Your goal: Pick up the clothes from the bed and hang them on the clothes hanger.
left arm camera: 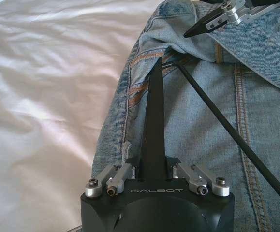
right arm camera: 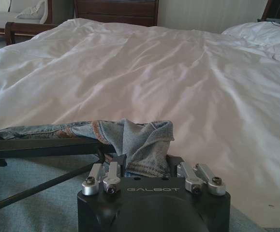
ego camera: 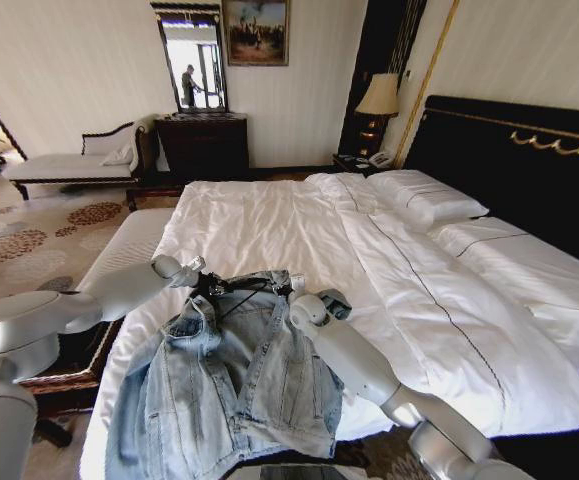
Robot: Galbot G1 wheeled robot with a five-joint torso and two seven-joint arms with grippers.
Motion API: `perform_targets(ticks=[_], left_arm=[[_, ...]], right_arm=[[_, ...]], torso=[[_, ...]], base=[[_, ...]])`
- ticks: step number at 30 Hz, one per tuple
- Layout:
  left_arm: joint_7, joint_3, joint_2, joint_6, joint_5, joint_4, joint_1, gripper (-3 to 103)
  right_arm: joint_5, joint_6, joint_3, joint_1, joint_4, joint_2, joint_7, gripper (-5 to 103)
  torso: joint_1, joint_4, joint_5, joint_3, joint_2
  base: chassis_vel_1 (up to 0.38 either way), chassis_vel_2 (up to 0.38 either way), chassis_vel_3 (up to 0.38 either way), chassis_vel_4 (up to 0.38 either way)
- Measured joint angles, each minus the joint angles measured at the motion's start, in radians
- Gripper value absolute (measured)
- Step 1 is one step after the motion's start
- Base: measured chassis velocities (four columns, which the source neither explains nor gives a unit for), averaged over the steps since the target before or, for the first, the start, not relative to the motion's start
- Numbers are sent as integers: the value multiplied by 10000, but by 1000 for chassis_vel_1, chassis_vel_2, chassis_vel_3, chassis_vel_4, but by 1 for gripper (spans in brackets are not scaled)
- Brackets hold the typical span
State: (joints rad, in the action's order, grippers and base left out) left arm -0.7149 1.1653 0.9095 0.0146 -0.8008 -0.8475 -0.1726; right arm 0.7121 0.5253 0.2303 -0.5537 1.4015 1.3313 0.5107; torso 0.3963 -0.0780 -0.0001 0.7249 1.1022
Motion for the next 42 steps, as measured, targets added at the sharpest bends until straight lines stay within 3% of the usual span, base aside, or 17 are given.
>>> perform_targets(ticks=[6,9,12,26,42], left_arm=[[-39,65,-14,-18,-3,-25,30,27],[-100,87,16,-98,57,-30,24,27],[-139,105,65,-140,78,-25,-15,27],[-271,181,162,-326,67,-145,-85,27],[-472,48,804,-619,157,619,-57,27]], right_arm=[[109,-82,16,62,-72,99,0,28],[177,-148,38,92,80,98,-7,13],[337,-160,85,140,269,83,-7,8],[1462,0,567,131,1525,1,182,8],[4411,539,804,-624,3784,-254,1222,8]], torso=[[-1,2,0,0,1],[-1,2,0,0,0],[-1,0,0,0,0],[-1,2,0,0,0],[-1,1,1,0,0]], base=[[0,0,0,0],[0,0,0,0],[0,0,0,0],[0,0,0,0],[0,0,0,0]])
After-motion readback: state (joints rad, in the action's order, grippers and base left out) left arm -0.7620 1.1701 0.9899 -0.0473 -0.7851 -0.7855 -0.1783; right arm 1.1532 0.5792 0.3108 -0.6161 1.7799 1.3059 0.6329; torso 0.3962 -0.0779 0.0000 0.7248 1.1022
